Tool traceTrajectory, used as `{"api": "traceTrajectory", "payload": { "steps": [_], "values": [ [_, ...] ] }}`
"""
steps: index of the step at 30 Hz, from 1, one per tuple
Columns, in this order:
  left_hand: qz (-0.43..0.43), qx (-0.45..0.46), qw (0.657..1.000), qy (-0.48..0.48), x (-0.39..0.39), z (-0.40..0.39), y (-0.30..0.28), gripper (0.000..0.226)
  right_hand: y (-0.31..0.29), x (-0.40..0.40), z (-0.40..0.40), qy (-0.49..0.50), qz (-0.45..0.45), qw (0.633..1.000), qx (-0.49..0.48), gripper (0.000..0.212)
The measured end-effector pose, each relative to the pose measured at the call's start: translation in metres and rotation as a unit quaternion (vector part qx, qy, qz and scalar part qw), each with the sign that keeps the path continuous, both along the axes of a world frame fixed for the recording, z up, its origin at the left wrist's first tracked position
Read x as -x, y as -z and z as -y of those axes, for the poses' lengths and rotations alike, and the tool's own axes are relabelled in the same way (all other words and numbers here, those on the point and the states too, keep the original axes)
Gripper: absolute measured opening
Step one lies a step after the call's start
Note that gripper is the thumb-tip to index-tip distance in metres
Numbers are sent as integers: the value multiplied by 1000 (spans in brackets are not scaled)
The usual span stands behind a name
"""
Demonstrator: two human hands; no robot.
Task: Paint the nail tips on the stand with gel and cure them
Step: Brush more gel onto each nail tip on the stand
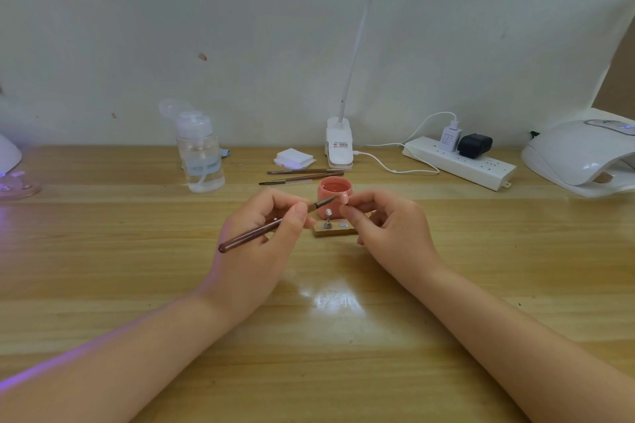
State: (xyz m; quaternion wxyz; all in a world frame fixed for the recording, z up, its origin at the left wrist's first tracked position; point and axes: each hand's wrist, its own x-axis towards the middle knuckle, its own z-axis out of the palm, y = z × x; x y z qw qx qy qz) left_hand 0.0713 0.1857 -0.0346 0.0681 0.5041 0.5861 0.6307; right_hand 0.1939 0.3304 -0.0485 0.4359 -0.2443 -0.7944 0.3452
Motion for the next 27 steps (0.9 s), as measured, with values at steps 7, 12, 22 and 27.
{"api": "traceTrajectory", "payload": {
  "steps": [7,12,22,27],
  "values": [
    [-14,-17,1000,4,1,3,-1,16,1,-1,0,0,6,1000,-1,14],
    [9,6,1000,12,1,1,1,8,1,0,-1,-6,7,1000,1,10],
    [9,-5,1000,10,1,1,0,8,-1,-1,1,-1,8,1000,0,10],
    [-22,-18,999,24,0,4,-1,9,-3,-2,4,-2,11,1000,1,12]
  ]
}}
